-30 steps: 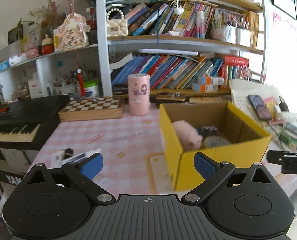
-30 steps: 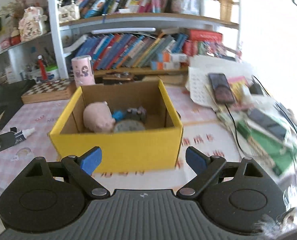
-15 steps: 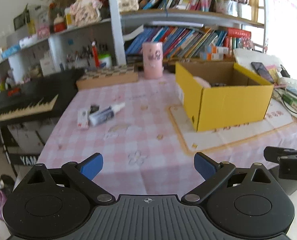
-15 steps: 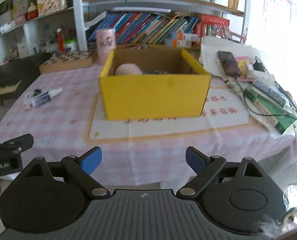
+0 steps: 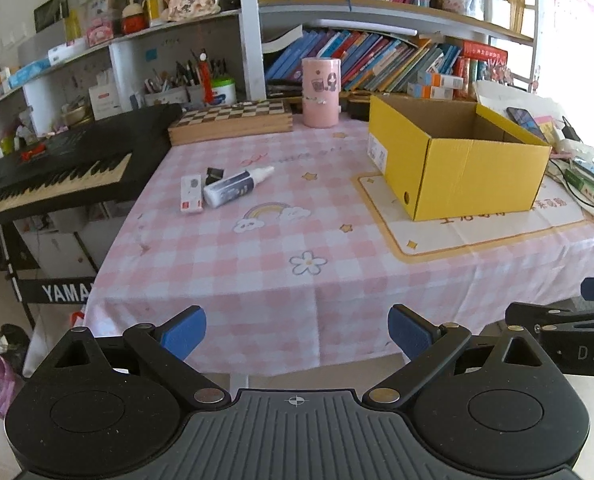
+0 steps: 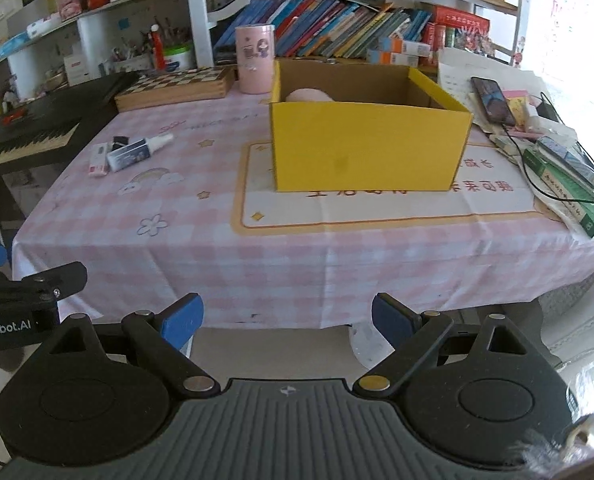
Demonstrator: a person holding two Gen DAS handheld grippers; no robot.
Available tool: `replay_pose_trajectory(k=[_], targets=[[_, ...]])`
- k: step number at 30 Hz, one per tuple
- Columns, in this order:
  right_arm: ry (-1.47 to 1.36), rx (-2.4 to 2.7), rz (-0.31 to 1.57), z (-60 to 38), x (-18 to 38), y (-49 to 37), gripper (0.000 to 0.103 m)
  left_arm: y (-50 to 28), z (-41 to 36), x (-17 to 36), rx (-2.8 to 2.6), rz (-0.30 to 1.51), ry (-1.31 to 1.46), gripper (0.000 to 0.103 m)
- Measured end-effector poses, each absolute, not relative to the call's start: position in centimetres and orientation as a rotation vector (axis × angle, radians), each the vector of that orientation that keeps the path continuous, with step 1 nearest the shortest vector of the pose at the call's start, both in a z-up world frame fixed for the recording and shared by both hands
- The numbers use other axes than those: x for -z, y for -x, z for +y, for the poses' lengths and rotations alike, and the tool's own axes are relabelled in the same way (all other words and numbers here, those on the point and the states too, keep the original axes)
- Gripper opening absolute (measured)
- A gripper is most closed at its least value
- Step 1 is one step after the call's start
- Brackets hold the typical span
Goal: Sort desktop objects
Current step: 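Withdraw both open tools from the box back toward the spray bottle and card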
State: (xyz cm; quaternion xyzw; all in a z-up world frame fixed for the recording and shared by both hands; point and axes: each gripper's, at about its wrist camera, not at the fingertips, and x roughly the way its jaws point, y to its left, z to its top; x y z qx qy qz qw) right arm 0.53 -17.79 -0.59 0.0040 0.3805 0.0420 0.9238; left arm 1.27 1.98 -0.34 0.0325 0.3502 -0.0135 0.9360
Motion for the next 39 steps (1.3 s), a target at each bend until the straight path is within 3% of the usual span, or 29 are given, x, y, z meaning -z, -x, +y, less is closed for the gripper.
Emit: replay_pose_trajectory(k=[39], targets=[[0.153, -0.379, 0.787, -5.8, 0.5, -4.6, 0.091, -1.1, 12.0, 0.6, -0.210, 0.715, 0.057, 0.099]])
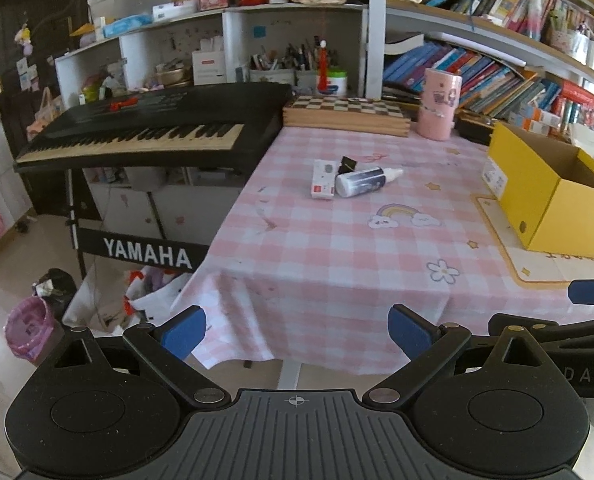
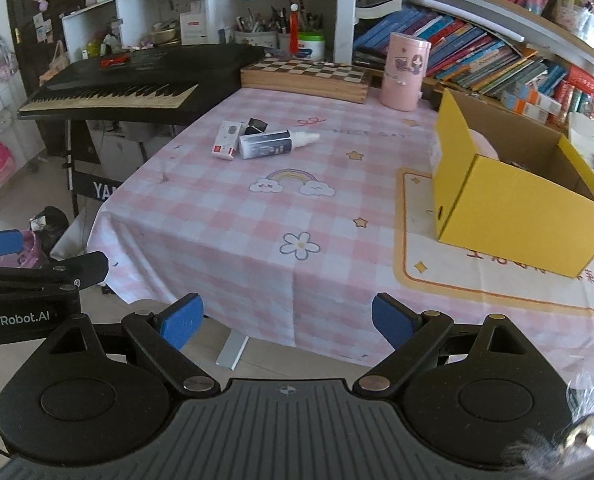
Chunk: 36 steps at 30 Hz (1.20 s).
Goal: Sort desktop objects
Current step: 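Withdraw both open tools from the box back toward the spray bottle and card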
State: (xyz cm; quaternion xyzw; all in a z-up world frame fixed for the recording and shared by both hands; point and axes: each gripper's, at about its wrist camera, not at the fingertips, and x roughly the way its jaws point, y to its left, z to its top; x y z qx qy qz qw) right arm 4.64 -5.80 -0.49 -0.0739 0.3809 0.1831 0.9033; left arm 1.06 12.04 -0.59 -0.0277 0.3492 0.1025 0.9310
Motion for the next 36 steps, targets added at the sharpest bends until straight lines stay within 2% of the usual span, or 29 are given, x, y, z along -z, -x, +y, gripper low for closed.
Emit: replay_pose_trajectory(k=[27, 33, 36], targets=[[0.154, -0.528, 0.864, -4.0, 2.1, -21.8, 0.091, -14.9, 13.1, 1.7, -0.343, 0.785, 0.099, 0.099], [0.159, -0.523, 0.851, -3.3, 2.3, -25.0, 0.088, -18.5, 13.1, 2.2, -0.356, 0.766, 0.094, 0.097], [0.153, -0.528, 0.843, -3.0, 2.4, -26.7, 0.083, -20.4, 13.2, 2.6, -0.348, 0.767, 0.100, 0.090]])
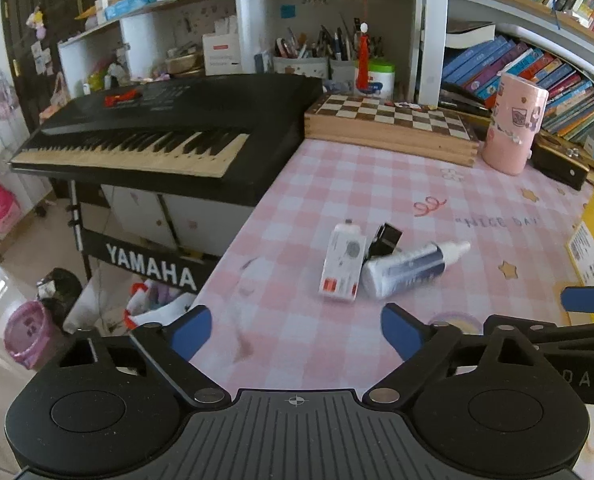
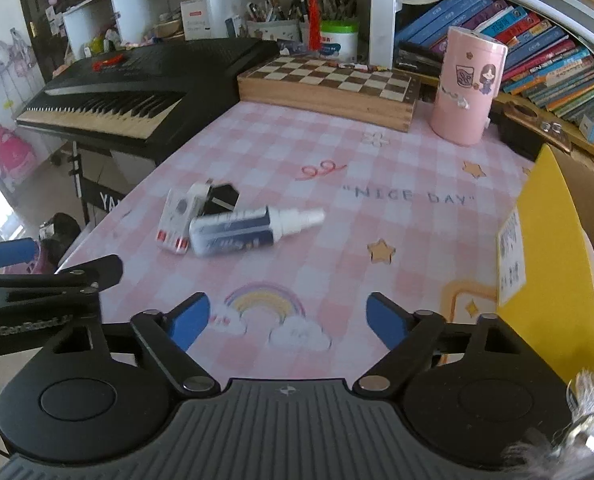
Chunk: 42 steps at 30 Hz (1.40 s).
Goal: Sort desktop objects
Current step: 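Withdraw both open tools from the box back toward the spray bottle and card, then grasp the white card with the left tool while the right tool grasps the spray bottle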
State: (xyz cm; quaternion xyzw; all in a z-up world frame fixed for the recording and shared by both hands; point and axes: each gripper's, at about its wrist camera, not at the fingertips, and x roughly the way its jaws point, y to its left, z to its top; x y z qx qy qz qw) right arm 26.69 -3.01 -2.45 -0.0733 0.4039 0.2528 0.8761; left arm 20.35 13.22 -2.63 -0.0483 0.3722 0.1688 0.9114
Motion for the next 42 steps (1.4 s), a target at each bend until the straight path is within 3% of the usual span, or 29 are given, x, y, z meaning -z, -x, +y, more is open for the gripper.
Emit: replay_pose_trajectory(k=[5, 7, 9, 12, 19, 22, 36, 42], targets=[[0.140, -0.540, 0.850, -2.8, 2.8, -28.9, 0.083, -23.3, 13.6, 3.6, -0.333, 0.793, 0.105, 0.079], [0.136, -0.542, 0.858, -2.9, 3.0, -29.7, 0.083, -24.3, 13.6, 4.1, -0.325, 0.807, 0.100, 0.070], [0.134, -0.540, 0.864, -2.9, 3.2, -30.3, 0.083, -25.5, 13.6, 4.8, -0.310, 0.831, 0.087, 0.069], [0.130, -0.536, 0.872, -3.2, 3.5, -31.2, 0.083, -26.9, 13.2, 6.1, -0.296, 0.883, 0.050, 0.053], [0.120, -0.529, 0.909, -3.7, 4.2, -32.6, 0.083, -28.9, 13.0, 7.0, -0.291, 0.910, 0.009, 0.045], [0.120, -0.525, 0.917, -3.7, 4.4, -32.9, 0.083, -29.4, 12.8, 7.1, -0.277, 0.922, 0.026, 0.029], [0.023, -0.463, 0.889, -4.5, 4.3, -34.6, 0.082, -27.8, 7.3, 6.2, 0.025, 0.922, -0.032, 0.028], [-0.009, -0.463, 0.929, -3.7, 5.0, -35.5, 0.080, -26.8, 9.8, 5.1, -0.074, 0.894, 0.032, 0.028]])
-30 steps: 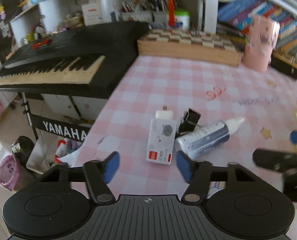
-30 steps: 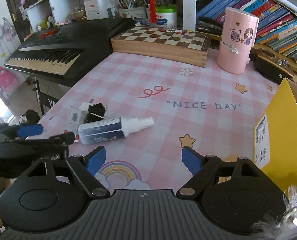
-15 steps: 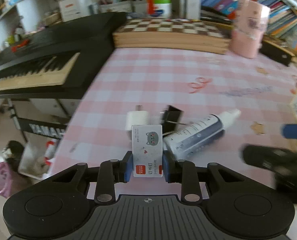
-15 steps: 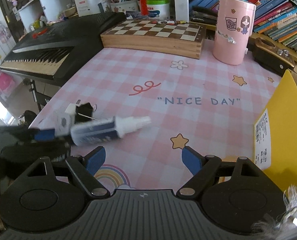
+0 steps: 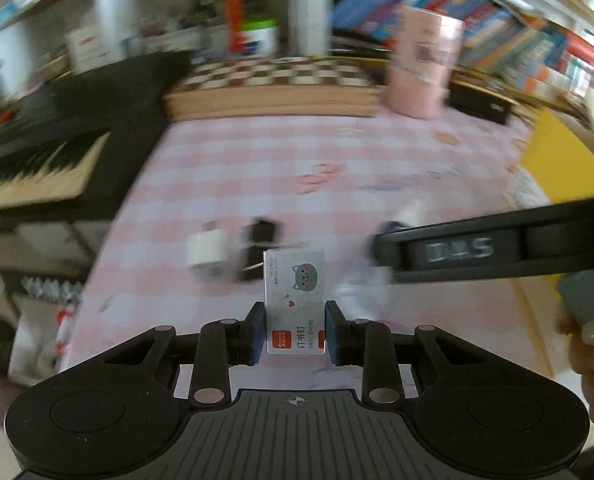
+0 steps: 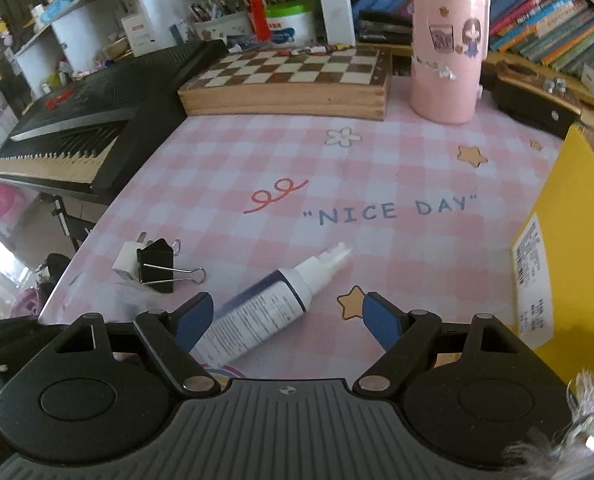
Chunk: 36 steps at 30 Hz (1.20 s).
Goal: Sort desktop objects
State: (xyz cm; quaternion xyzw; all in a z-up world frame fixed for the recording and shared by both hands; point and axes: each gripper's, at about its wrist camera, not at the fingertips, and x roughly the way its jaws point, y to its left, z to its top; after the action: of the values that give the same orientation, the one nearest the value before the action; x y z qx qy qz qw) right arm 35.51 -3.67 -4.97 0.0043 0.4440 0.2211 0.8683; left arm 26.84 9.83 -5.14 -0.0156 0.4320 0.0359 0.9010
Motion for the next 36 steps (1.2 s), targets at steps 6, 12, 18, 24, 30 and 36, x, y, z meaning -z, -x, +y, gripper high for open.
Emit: replay_pose_trajectory(k=[6, 12, 18, 24, 30, 36], targets=[[-0.035, -0.456, 0.990, -1.6, 6.9, -37.1, 0.053, -25.5, 13.6, 4.5, -0.203, 0.897, 0.156, 0.028], [0.295, -0.545, 0.859, -0.4, 6.8, -34.8, 0.031, -25.1, 13.9, 3.9, -0.198, 0.877, 0.148, 0.028], [0.401, -0.546, 0.828, -1.8, 7.5, -33.3, 0.031, -25.5, 13.4, 3.9, -0.145, 0.879, 0.148, 0.028], [0.356, -0.504, 0.852, -2.3, 7.5, -33.0, 0.038, -24.7, 13.6, 3.9, -0.136, 0.886, 0.179, 0.028], [0.217, -0.512, 0.912, -3.1, 6.6, -33.2, 0.030, -23.6, 13.6, 3.5, -0.099, 0.873, 0.213, 0.028], [0.143, -0.481, 0.815, -4.0, 2.6, -29.7, 0.030, -21.8, 13.4, 1.6, -0.027, 0.818, 0.214, 0.028]])
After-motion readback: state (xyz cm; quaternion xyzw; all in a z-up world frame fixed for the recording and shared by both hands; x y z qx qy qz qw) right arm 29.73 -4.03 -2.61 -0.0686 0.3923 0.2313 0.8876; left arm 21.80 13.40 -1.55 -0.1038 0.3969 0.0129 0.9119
